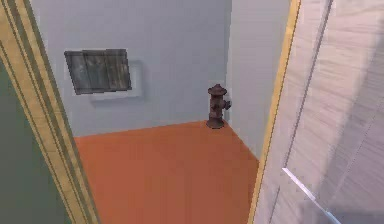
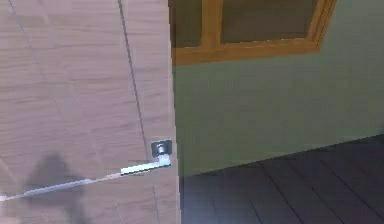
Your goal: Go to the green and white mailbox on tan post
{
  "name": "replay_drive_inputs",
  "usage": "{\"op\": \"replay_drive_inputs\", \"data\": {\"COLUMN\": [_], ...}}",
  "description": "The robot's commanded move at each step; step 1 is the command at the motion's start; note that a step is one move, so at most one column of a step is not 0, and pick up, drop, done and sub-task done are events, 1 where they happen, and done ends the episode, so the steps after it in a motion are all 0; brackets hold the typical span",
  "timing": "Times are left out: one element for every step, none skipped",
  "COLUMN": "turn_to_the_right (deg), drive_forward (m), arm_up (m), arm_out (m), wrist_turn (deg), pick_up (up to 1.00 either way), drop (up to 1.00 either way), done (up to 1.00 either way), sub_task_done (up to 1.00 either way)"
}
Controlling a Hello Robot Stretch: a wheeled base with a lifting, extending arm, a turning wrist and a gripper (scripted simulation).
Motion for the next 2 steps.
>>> {"op": "replay_drive_inputs", "data": {"turn_to_the_right": [0.0, -9.0], "drive_forward": [0.55, 0.0], "arm_up": [0.0, 0.0], "arm_out": [0.0, 0.0], "wrist_turn": [0.0, 0.0], "pick_up": [0.0, 0.0], "drop": [0.0, 0.0], "done": [0.0, 0.0], "sub_task_done": [0.0, 0.0]}}
